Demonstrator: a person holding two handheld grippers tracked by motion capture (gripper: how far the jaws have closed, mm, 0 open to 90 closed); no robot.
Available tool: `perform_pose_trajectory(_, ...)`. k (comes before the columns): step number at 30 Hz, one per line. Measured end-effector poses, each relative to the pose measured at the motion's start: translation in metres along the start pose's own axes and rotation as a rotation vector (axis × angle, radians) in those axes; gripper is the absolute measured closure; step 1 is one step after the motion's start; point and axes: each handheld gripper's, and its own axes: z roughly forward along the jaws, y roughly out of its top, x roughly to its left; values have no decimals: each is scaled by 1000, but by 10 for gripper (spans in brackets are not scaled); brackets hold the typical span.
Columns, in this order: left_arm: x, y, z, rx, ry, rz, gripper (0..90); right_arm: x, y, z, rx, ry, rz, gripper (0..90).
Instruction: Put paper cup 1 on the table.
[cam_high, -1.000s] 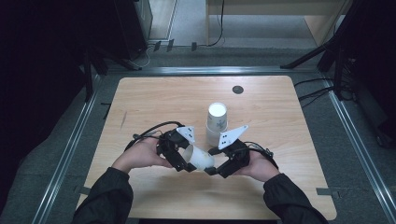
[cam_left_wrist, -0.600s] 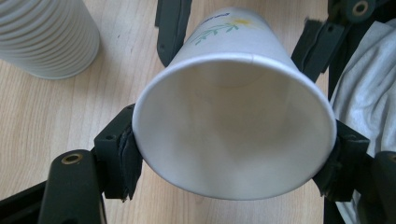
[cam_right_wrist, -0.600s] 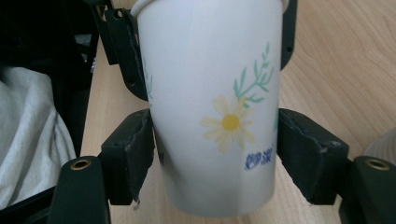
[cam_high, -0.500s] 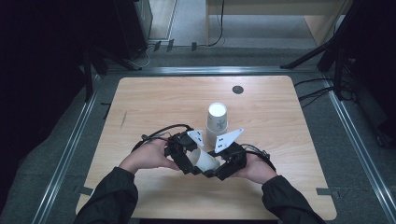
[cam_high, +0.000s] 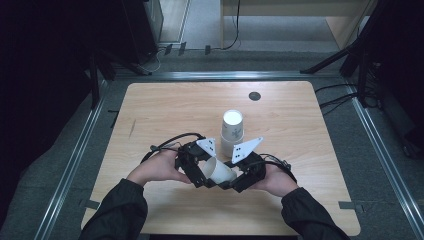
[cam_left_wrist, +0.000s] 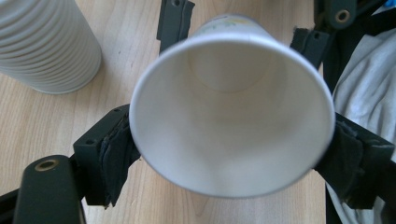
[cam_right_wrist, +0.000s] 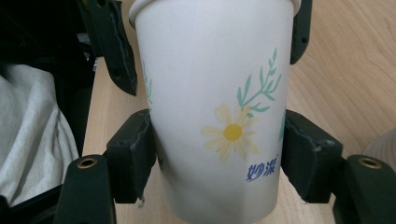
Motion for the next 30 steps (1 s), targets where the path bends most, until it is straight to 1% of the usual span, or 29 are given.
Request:
perform_pose_trajectory(4, 4, -7, -6, -52, -8, -19, 137, -1, 0, -7, -17, -10, 9, 328)
perform_pose_trajectory(5, 6, -9, -8, -56, -7, -24, 137, -1, -1, -8, -17, -10, 16, 328)
perform_pose_trajectory(6, 7, -11, -10, -67, -7, -27, 137, -3, -1, -9, -27, -14, 8, 328)
perform_pose_trajectory(8, 8, -14, -13, -98, -12, -34, 137, -3, -1, -12, -39, -14, 13, 328)
perform_pose_trajectory(10, 8, -17, -15, -116, -18, -37, 137, -4, -1, -14, -49, -13, 21, 328)
perform_pose_trajectory(12, 8, -21, -16, -143, -16, -49, 141, -4, -1, -17, -55, -7, 27, 328)
perform_pose_trajectory(13, 8, -23, -16, -151, -18, -57, 141, -4, -1, -17, -55, -7, 27, 328)
perform_pose_trajectory(15, 8, -25, -16, -161, -12, -59, 141, -5, 0, -17, -60, -13, 23, 327)
perform_pose_trajectory(16, 8, -28, -16, -186, -21, -67, 141, -5, 0, -17, -60, -9, 22, 327)
perform_pose_trajectory(17, 8, -28, -16, -186, -21, -67, 143, -5, 0, -17, -60, -9, 22, 327)
perform_pose_trajectory(18, 8, -30, -16, -198, -22, -70, 143, -6, 0, -17, -63, -8, 17, 327)
perform_pose_trajectory(20, 9, -32, -15, -215, -32, -86, 147, -6, 1, -17, -63, -4, 20, 327)
perform_pose_trajectory(22, 8, -32, -14, -225, -20, -89, 147, -6, 1, -17, -68, 0, 19, 327)
perform_pose_trajectory(26, 8, -33, -16, -276, -28, -100, 147, -7, 2, -17, -76, 6, 22, 327)
perform_pose_trajectory(28, 7, -33, -16, -296, -23, -94, 147, -8, 3, -17, -85, 13, 23, 327)
perform_pose_trajectory(30, 5, -32, -16, -314, -30, -91, 147, -8, 3, -17, -86, 14, 20, 327)
